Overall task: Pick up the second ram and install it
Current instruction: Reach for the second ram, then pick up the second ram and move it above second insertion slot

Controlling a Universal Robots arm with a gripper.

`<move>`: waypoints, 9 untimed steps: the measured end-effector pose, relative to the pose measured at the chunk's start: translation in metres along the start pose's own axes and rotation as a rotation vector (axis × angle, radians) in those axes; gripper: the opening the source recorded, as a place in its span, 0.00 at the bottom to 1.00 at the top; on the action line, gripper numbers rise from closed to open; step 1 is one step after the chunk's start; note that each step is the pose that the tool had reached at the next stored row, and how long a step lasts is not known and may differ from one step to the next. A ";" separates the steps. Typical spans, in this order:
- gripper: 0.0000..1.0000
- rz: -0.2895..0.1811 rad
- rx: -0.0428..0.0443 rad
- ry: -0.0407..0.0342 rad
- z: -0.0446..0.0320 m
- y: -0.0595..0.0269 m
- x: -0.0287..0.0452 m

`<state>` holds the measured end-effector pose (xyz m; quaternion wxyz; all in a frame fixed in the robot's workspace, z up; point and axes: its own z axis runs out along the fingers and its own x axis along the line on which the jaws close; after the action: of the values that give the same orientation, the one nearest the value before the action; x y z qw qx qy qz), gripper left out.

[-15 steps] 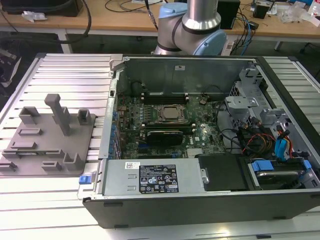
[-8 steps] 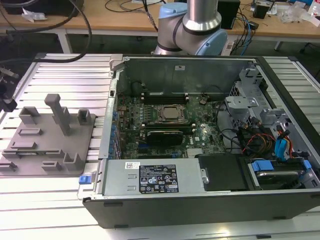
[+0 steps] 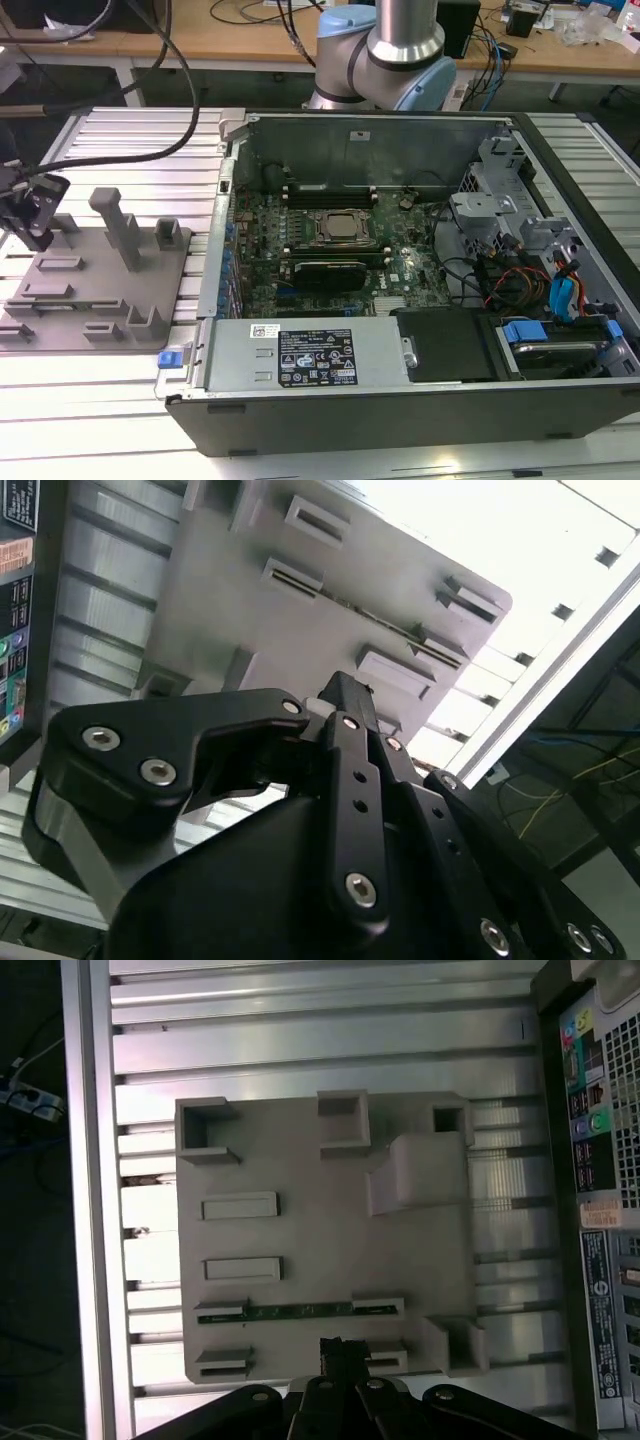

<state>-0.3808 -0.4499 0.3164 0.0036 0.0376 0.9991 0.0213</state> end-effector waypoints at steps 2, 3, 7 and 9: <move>0.08 0.000 0.0000 0.0005 0.0056 -0.0022 -0.0003; 0.08 0.000 0.0000 0.0005 0.0075 -0.0026 -0.0002; 0.08 0.000 0.0001 0.0009 0.0109 -0.0029 -0.0003; 0.08 0.000 0.0001 0.0009 0.0112 -0.0029 -0.0003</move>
<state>-0.3807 -0.4523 0.3051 0.0032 0.0376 0.9991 0.0212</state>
